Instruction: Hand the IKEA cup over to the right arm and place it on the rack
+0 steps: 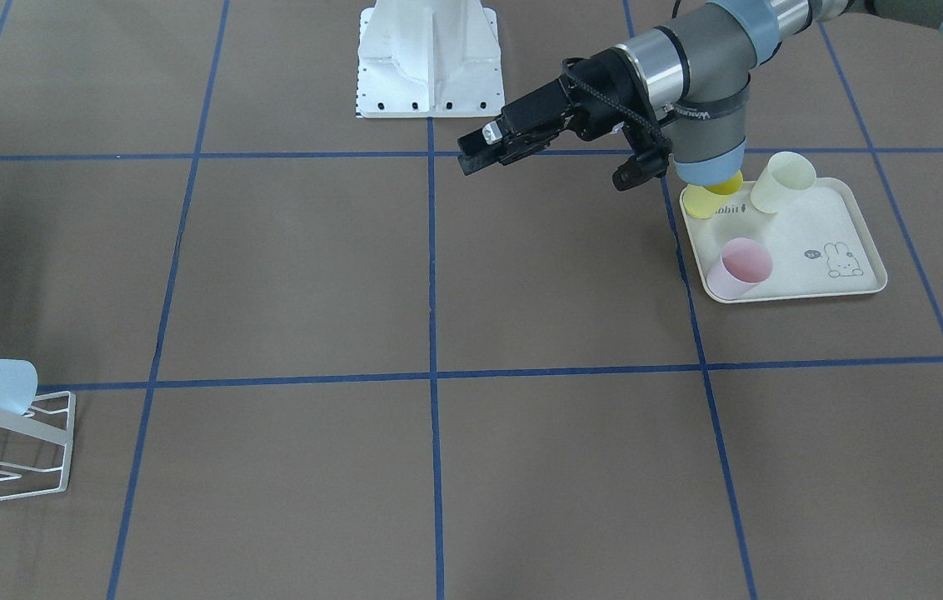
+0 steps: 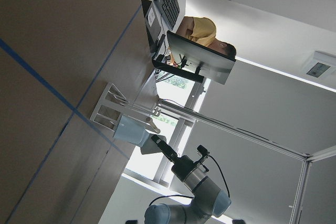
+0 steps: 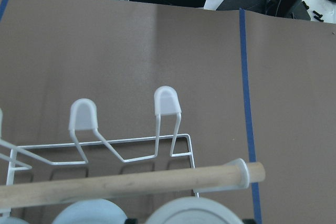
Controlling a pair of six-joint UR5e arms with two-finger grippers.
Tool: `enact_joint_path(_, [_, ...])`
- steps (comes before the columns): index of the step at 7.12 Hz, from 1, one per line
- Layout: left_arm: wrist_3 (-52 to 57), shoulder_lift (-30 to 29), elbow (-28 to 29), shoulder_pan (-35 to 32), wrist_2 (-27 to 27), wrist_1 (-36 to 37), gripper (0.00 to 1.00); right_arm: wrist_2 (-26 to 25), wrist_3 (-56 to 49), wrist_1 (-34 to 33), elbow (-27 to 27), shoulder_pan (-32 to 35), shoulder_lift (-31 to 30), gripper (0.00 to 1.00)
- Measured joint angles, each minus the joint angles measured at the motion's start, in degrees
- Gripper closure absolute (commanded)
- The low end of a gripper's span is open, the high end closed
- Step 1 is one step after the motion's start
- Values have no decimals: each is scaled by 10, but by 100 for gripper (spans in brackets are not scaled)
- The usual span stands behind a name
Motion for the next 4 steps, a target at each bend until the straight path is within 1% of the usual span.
enact_joint_path(1, [0,1,0,0,0,0,33,0,0,0,-1,0,1,1])
enact_joint_path(4, [8,1,1,0,0,0,33,1,2,0,-2,0,2,1])
